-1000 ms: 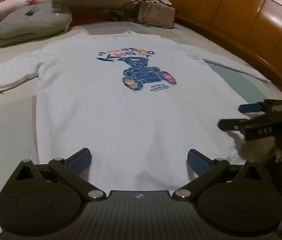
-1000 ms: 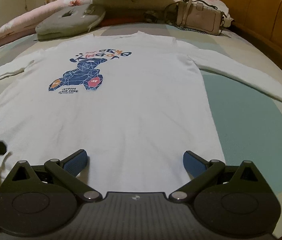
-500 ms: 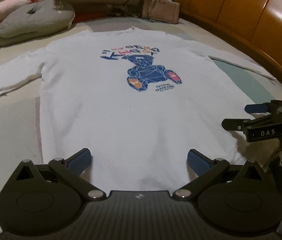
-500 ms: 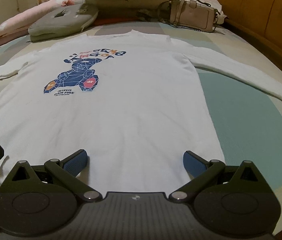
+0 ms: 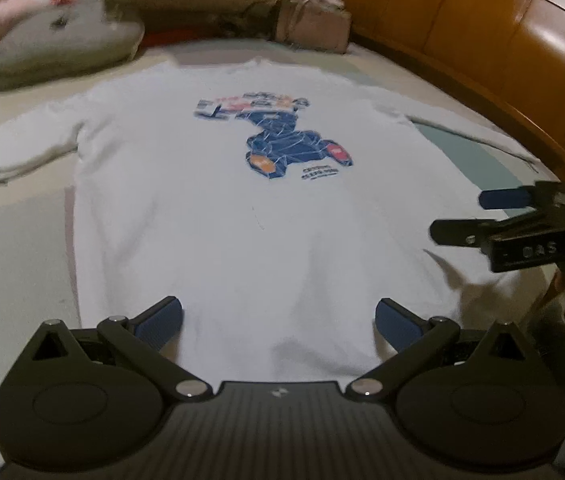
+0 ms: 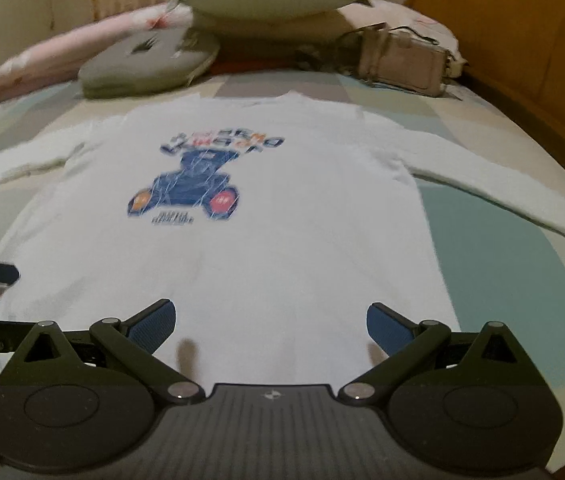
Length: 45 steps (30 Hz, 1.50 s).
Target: Fold clothes
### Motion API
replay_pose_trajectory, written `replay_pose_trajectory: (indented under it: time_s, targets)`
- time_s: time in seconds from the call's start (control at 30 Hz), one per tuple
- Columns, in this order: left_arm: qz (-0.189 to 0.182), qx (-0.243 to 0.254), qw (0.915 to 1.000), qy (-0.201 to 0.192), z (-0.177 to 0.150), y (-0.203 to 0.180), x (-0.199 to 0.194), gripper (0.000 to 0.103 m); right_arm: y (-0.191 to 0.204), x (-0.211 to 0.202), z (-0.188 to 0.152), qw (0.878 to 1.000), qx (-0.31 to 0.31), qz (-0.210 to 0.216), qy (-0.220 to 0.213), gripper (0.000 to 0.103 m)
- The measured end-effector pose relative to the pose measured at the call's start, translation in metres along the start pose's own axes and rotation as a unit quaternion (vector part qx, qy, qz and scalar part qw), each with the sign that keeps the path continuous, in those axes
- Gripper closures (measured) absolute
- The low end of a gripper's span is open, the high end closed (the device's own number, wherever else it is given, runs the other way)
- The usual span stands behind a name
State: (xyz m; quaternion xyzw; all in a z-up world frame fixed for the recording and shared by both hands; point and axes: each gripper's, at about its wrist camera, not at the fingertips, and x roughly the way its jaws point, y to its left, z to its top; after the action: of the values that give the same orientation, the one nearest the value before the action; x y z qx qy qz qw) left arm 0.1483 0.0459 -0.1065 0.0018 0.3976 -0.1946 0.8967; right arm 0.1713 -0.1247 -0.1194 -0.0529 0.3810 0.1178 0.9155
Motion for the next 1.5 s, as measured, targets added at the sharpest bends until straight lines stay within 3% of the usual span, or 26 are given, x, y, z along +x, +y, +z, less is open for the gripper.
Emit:
replay_pose_trajectory:
  time_s: [0.1, 0.17, 0.37, 0.5, 0.67, 0.73, 0.83, 1.33, 1.5]
  targets:
    - [-0.009, 0.017, 0.9998, -0.008, -0.005, 0.004, -0.005, 0.001, 0.0, 0.006, -0.005, 1.0, 0.017, 0.008, 0.016, 0.0]
    - [-0.003, 0.001, 0.9999, -0.013, -0.002, 0.016, -0.01, 0.001, -0.002, 0.005, -0.006, 0.999, 0.033, 0.025, 0.015, 0.0]
    - [0.083, -0.047, 0.9934, -0.063, 0.011, 0.084, -0.044, 0.001, -0.002, -0.008, -0.002, 0.998, 0.041, 0.044, -0.014, 0.0]
    - [0.159, -0.099, 0.9789, -0.082, 0.013, 0.152, -0.069, 0.001, -0.004, -0.011, -0.001, 0.998, 0.047, 0.048, -0.016, 0.0]
    - [0.209, -0.227, 0.9456, -0.103, -0.006, 0.236, -0.088, 0.001, -0.005, -0.011, 0.001, 0.997, 0.06, 0.047, -0.014, 0.0]
    - [0.21, -0.255, 0.9377, -0.106, -0.017, 0.256, -0.088, 0.001, -0.005, -0.011, 0.001, 0.997, 0.064, 0.049, -0.015, 0.0]
    - [0.202, -0.274, 0.9327, -0.119, -0.03, 0.269, -0.084, 0.001, -0.004, -0.01, 0.001, 0.997, 0.061, 0.046, -0.01, 0.0]
    - [0.217, -0.271, 0.9261, -0.148, -0.015, 0.3, -0.063, 0.001, -0.008, -0.008, 0.0, 0.996, 0.077, 0.045, -0.002, 0.0]
    - [0.218, -0.306, 0.9103, -0.173, -0.014, 0.315, -0.066, 0.001, -0.006, -0.013, 0.001, 0.996, 0.071, 0.047, -0.008, 0.0]
